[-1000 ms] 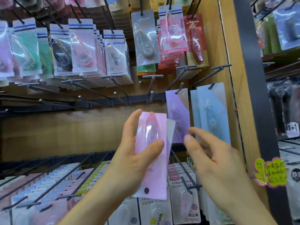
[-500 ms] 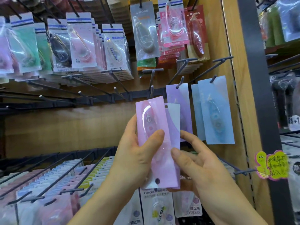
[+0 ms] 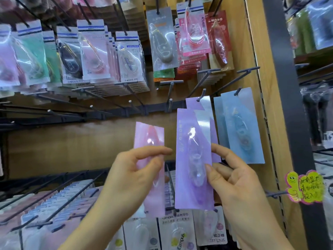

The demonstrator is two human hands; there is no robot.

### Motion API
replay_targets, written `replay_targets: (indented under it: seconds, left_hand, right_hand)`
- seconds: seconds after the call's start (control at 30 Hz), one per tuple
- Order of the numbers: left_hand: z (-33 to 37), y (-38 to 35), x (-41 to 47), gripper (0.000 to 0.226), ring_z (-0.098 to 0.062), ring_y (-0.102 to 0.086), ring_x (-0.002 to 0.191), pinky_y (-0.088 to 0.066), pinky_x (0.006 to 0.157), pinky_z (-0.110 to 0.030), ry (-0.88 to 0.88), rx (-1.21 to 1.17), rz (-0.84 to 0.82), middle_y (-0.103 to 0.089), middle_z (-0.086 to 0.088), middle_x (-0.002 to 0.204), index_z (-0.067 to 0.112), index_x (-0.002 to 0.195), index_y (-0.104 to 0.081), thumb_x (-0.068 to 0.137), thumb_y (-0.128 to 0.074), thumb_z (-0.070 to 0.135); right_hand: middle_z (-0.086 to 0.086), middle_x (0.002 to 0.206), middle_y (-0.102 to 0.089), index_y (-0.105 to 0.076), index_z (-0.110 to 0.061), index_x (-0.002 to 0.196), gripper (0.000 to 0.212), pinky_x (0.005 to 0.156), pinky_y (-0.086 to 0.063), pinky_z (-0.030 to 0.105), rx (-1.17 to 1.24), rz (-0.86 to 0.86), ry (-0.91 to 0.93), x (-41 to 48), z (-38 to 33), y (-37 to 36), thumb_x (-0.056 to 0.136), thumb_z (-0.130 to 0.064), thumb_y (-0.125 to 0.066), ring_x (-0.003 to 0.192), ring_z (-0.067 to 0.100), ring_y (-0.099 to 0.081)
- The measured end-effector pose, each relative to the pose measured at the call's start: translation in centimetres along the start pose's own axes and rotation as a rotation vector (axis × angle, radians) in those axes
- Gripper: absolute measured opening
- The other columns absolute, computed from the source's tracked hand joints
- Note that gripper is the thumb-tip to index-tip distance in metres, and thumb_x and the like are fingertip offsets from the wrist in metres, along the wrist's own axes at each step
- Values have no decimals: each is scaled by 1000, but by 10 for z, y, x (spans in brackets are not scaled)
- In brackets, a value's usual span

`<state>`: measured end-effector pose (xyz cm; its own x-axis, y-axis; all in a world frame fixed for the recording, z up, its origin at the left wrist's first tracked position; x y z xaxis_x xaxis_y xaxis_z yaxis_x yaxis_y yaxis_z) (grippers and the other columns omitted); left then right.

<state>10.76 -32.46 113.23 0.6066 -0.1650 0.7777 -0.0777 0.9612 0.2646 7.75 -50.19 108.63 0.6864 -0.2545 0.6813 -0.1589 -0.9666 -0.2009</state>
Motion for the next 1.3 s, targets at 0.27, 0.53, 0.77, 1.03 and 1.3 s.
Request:
replay_targets:
  seconds: [0.27,0.53,0.77,1.03,1.3]
  left_hand:
    - [9,-24,-2,31,-13,-50,63,-42,62,-26,-6,-185,-185,-64,-3,68,7,78,-71,78,-68,38]
    - [16,-41,7,18,-10,-54,65,-47,62,-18,14,-227,-204,-71,2,74,13,83,-76,93,-62,20]
    - [28,-28,7,29,20,-55,101,-36,78,3,-104,20,-100,-63,42,101,40,100,-69,92,-63,13]
    - [30,-20,7,39,28,-43,110,-31,82,8,-74,82,-103,-56,46,109,44,109,-66,91,-59,10]
    - [33,-16,2,81,0,-67,91,-56,81,-20,24,43,-258,-53,34,115,69,123,-28,82,-61,8]
  right_hand:
    - [-9,88,-75,-59,-35,120,34,69,-56,21,-26,86,116,-4,-4,-3,91,-18,-62,77,6,-71]
    - [-18,97,-70,-67,-51,106,35,71,-57,24,-326,164,282,8,-14,4,73,-63,-73,81,6,-68]
    - [-10,98,-67,-69,-24,120,40,75,-41,6,-627,334,455,34,-42,14,83,-38,-71,92,4,-56]
    - [13,99,-70,-71,-11,111,33,76,-47,37,-792,276,388,37,-47,10,86,-32,-66,87,26,-57]
    - [4,118,-66,-56,-24,130,40,67,-31,28,-1123,238,254,48,-55,-1,98,-45,-46,87,21,-49]
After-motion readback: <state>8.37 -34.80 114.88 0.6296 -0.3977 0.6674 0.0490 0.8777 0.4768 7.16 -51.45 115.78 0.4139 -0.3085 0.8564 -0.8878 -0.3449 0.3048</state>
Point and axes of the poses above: each hand's wrist, its own x-axis towards the middle knuckle, its own y-axis out of the back of the hand, z = x × y, the point moved 1 cm from there along x, towards the middle knuckle
